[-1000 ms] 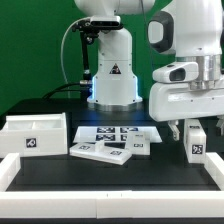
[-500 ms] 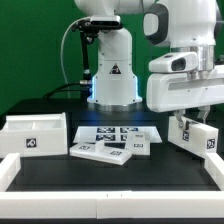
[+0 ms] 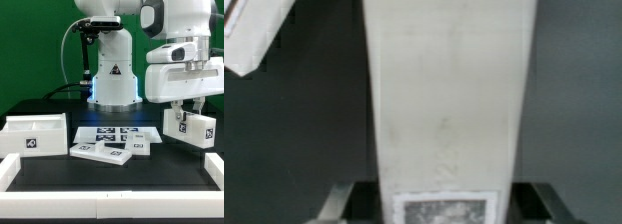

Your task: Assemble cabinet

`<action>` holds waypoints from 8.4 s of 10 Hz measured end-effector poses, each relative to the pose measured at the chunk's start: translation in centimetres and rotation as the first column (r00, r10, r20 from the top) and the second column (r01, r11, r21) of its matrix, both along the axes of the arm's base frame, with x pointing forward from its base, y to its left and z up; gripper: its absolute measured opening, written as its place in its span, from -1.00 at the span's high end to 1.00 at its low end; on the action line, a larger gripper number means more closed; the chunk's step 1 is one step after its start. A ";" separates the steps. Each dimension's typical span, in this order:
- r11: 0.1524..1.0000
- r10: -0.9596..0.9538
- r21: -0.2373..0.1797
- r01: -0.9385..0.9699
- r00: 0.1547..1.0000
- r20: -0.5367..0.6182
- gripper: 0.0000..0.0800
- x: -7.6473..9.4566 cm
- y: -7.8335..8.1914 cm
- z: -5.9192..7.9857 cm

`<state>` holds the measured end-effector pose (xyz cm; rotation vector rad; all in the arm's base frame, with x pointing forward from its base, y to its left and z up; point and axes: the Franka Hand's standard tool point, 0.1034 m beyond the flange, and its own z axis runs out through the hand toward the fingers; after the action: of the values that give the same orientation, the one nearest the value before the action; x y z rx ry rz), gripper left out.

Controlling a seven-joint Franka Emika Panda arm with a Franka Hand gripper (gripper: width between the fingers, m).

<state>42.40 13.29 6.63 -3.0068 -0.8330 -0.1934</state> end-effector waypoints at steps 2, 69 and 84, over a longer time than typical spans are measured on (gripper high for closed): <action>0.989 0.146 -0.026 -0.146 0.989 -0.002 0.29 -0.1 -1.3 0.6; 0.957 -0.285 -0.014 0.290 0.931 -0.229 0.77 -1.8 -28.6 -2.2; 0.525 -0.823 -0.114 0.843 0.470 -0.319 0.77 4.5 -25.6 4.1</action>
Offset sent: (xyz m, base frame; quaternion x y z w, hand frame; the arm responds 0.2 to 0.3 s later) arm -0.0246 -0.0745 0.0419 0.0496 -0.0259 -0.1584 0.9858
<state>46.94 -12.31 10.73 -2.9345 0.7388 0.2990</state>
